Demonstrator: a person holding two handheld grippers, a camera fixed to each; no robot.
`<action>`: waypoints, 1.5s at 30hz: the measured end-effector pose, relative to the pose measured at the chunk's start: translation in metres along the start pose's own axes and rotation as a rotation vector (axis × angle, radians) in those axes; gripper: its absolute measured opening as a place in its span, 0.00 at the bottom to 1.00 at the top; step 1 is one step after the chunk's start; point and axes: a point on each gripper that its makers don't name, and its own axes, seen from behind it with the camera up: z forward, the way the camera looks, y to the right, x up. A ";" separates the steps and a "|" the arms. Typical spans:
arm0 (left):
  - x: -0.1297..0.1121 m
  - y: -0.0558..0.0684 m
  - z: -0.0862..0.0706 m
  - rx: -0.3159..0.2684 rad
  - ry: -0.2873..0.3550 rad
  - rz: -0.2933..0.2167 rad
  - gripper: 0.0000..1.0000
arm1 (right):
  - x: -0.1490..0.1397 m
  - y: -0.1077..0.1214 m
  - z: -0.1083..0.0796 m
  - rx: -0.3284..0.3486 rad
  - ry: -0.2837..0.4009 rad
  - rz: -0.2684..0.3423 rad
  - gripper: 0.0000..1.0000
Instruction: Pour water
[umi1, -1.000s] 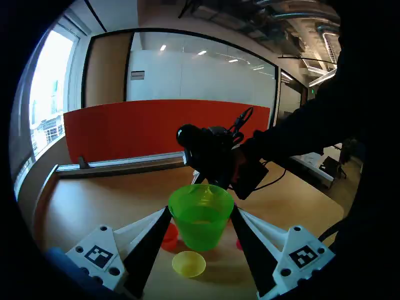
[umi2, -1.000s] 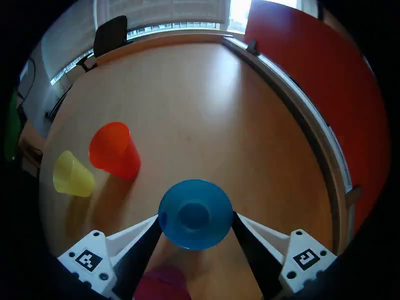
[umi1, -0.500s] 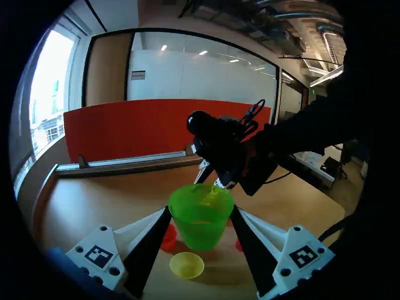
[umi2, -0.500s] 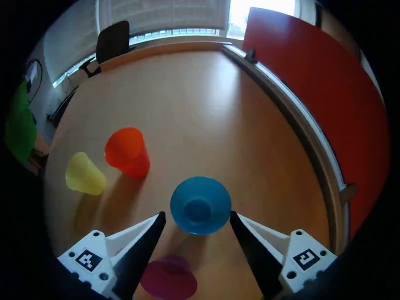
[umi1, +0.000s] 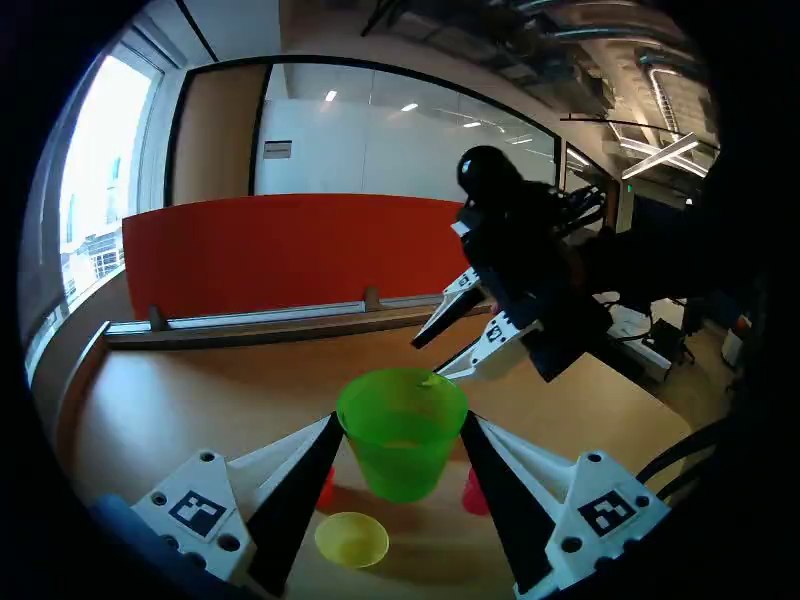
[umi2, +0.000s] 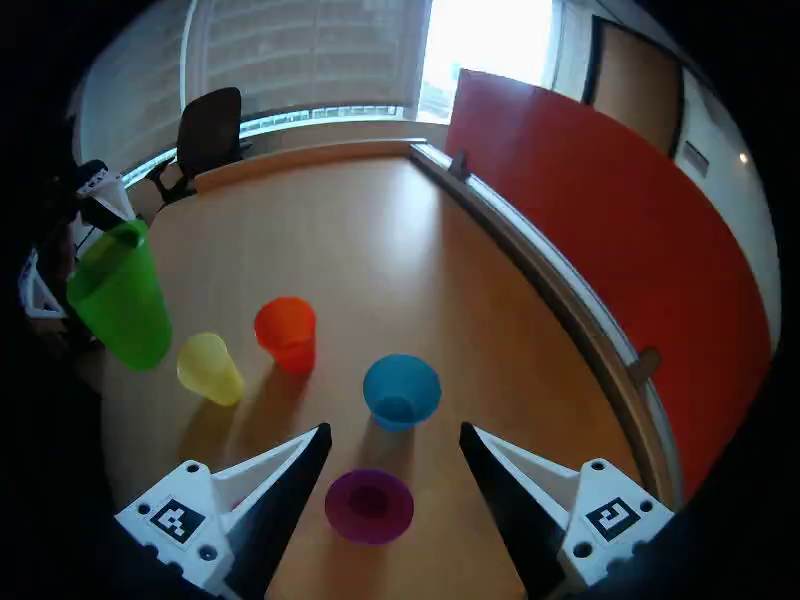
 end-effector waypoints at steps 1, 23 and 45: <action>-0.001 0.001 0.002 0.001 0.001 0.001 0.86 | -0.001 -0.002 -0.009 -0.010 0.008 0.008 1.00; -0.039 0.023 0.046 0.071 0.004 0.027 0.86 | -0.067 -0.080 -0.135 -0.173 0.100 0.266 1.00; -0.089 0.020 0.081 0.144 -0.051 0.047 0.86 | -0.127 -0.141 -0.188 -0.270 0.091 0.449 1.00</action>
